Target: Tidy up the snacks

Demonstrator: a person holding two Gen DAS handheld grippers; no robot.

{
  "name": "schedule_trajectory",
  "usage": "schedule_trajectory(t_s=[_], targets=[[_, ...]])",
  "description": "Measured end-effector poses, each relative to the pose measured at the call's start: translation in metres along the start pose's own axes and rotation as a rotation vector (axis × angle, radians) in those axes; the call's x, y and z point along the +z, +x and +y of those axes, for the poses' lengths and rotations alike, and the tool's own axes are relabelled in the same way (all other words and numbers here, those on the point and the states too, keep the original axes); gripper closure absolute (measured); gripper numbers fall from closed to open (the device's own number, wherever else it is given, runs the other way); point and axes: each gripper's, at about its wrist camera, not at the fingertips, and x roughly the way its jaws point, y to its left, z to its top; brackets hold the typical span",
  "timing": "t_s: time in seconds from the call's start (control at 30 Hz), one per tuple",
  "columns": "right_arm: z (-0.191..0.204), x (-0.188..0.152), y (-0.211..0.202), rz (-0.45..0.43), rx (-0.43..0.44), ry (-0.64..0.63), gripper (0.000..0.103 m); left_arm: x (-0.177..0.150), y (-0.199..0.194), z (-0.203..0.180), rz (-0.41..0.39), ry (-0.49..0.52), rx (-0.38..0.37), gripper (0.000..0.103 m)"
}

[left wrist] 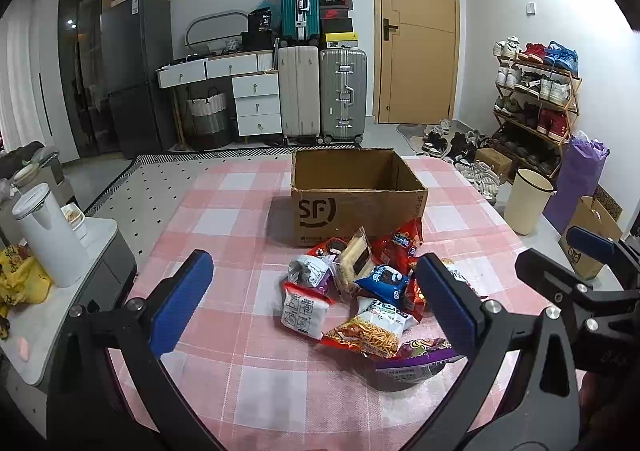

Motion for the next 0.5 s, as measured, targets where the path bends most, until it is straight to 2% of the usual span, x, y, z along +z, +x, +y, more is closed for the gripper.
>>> schedule_trajectory(t_s=[0.5], targets=[[0.0007, -0.0012, -0.0015, -0.004, -0.009, 0.005, 0.000, -0.0030, 0.0021, -0.0047, 0.010, 0.014, -0.020, 0.001]])
